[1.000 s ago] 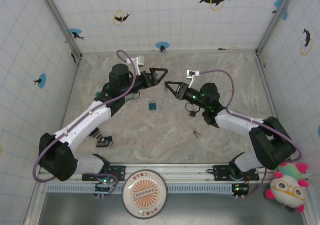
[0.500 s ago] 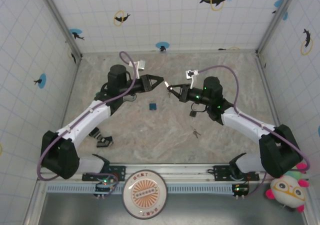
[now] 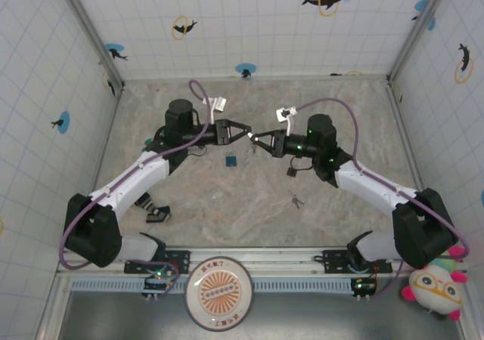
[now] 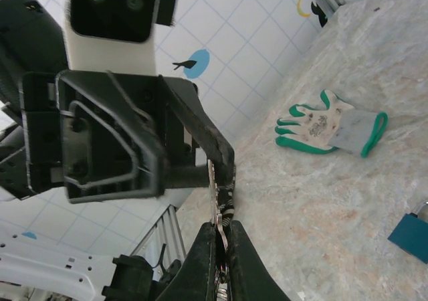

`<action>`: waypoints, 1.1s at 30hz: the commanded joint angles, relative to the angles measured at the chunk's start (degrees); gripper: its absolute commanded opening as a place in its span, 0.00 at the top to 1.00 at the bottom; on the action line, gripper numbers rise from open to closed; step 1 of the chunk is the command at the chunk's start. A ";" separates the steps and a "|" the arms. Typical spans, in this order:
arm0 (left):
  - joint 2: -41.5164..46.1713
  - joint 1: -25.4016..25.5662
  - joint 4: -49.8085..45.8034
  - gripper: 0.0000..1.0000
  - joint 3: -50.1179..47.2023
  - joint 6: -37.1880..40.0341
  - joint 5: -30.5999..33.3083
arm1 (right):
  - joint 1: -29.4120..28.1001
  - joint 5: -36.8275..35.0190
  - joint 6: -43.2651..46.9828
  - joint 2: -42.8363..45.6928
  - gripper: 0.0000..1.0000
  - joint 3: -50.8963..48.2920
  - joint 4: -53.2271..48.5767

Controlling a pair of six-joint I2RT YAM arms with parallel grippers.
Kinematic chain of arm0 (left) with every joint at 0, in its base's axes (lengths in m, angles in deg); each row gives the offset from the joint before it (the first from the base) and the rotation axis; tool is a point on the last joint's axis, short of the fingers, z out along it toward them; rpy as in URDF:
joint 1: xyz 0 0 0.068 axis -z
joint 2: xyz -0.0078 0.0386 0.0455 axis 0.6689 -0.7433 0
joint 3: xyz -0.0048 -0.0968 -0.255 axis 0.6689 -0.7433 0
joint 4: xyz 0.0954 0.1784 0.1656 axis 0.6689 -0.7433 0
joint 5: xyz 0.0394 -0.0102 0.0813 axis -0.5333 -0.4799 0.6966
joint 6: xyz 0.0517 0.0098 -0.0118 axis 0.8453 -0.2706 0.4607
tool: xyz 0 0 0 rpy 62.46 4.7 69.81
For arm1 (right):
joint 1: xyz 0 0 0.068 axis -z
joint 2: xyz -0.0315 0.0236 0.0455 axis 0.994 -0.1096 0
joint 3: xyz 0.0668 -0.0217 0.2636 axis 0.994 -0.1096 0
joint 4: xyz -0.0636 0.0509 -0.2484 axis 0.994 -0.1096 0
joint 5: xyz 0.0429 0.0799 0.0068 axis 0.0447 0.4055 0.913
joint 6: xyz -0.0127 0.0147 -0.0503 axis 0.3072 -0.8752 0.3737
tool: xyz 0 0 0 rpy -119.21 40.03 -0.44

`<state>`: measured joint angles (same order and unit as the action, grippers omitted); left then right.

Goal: Unlock with the key

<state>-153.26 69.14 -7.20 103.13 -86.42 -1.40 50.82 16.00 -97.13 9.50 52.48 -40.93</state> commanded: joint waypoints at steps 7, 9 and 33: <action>-0.84 -0.03 2.07 1.00 -0.71 0.93 -3.10 | 0.88 2.70 -3.14 -1.78 0.99 3.11 5.39; -0.77 -0.09 2.67 1.00 -0.73 0.35 -2.58 | 1.30 2.47 -3.88 -1.78 0.85 2.93 5.45; -0.14 -0.06 7.49 1.00 -1.50 -3.74 0.68 | -0.34 -2.70 -13.94 -2.25 0.56 -2.58 20.22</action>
<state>-153.56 68.94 -2.48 102.05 -89.33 -0.87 50.69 13.84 -111.57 7.71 50.29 -22.01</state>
